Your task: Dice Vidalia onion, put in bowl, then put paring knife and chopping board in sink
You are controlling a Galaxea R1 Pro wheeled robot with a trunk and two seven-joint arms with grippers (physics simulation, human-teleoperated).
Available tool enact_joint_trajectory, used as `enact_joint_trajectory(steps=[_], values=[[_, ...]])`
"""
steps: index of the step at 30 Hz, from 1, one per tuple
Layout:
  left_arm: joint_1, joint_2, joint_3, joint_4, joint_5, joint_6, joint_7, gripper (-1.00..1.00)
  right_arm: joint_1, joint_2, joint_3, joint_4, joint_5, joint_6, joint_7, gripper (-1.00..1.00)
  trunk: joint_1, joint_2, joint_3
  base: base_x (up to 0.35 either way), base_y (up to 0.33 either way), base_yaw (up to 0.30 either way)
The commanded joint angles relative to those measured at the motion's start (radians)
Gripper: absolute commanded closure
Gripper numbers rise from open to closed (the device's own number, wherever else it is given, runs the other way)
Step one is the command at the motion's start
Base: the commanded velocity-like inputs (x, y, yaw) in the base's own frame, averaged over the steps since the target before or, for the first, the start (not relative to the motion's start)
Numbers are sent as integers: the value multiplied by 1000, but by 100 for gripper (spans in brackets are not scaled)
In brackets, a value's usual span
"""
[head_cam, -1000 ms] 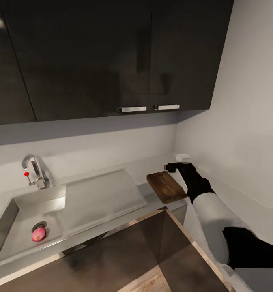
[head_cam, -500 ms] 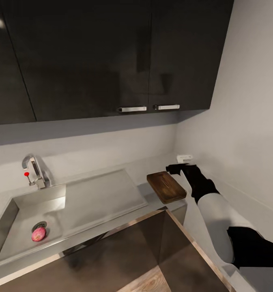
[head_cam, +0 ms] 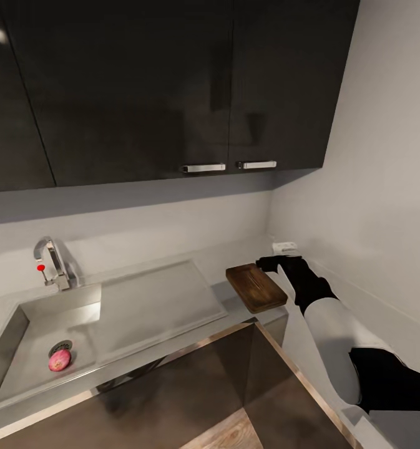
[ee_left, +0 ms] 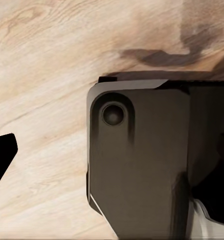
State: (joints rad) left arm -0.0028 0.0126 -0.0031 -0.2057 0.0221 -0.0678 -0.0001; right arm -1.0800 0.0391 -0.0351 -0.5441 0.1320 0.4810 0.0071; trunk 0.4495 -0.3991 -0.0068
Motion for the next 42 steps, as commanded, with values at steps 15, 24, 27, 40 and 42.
enact_joint_trajectory(steps=[15, 24, 27, 40, 42], values=[[0, -3, 0, 49, 2, -3, -3, -100, 0, 5, -3, 14, 9, 5, 1, -100, 0, -1, -1, 218, 0, 0], [0, -5, 0, 57, 2, -3, -3, -100, 0, 6, -3, 14, 9, 5, 1, -100, 0, -1, -1, 13, 0, 0], [0, -6, 0, 57, 2, -3, -3, -100, 0, 6, -3, 13, 9, 5, 1, -100, 0, -1, -1, 0, 0, 0], [0, -27, 0, 121, 2, -3, -3, -100, 0, 5, -3, 13, 9, 5, 1, -100, 0, -1, -1, 1, 0, 0], [0, -27, 1, 128, 2, -3, -3, -100, 0, 5, -3, 13, 9, 5, 1, -100, 0, -1, -1, 76, 28, 0]])
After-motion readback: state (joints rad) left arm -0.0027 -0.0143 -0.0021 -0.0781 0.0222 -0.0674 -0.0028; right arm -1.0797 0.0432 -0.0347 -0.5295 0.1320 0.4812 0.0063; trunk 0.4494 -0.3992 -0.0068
